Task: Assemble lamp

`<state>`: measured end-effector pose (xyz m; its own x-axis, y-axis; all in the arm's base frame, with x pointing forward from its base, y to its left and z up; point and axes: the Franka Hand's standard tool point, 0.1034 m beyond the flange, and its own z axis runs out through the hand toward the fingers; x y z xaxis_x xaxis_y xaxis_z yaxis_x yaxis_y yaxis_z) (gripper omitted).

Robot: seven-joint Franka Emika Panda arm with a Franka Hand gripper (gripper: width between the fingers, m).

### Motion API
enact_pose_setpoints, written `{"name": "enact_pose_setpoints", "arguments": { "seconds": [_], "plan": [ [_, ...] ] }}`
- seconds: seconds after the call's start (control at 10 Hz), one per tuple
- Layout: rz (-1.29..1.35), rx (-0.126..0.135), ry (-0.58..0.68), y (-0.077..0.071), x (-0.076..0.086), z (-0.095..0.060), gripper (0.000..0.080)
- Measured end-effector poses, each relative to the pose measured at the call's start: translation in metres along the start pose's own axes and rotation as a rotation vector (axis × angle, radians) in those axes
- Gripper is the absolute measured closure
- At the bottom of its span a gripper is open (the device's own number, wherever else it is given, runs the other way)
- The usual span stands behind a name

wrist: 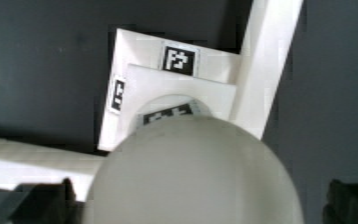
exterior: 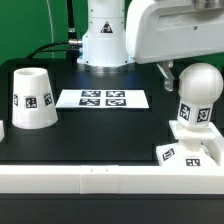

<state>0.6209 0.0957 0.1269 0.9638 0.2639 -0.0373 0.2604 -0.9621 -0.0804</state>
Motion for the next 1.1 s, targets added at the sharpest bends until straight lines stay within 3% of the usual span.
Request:
{"name": "enact_pose_setpoints", "arguments": {
  "seconds": [0.4, 0.5, 0.6, 1.1],
  "plan": [
    [-0.249, 0.000, -0.001, 0.0021, -0.0005, 0.0007, 0.0100],
    [-0.317, -0.012, -0.005, 0.0023, -0.0006, 0.0008, 0.0100],
    [-0.488, -0.056, -0.014, -0.0008, 0.0016, 0.0012, 0.0100],
    [-1.024, -0.080, -0.059, -0.0061, 0.0067, 0.0043, 0.0100]
  ]
}}
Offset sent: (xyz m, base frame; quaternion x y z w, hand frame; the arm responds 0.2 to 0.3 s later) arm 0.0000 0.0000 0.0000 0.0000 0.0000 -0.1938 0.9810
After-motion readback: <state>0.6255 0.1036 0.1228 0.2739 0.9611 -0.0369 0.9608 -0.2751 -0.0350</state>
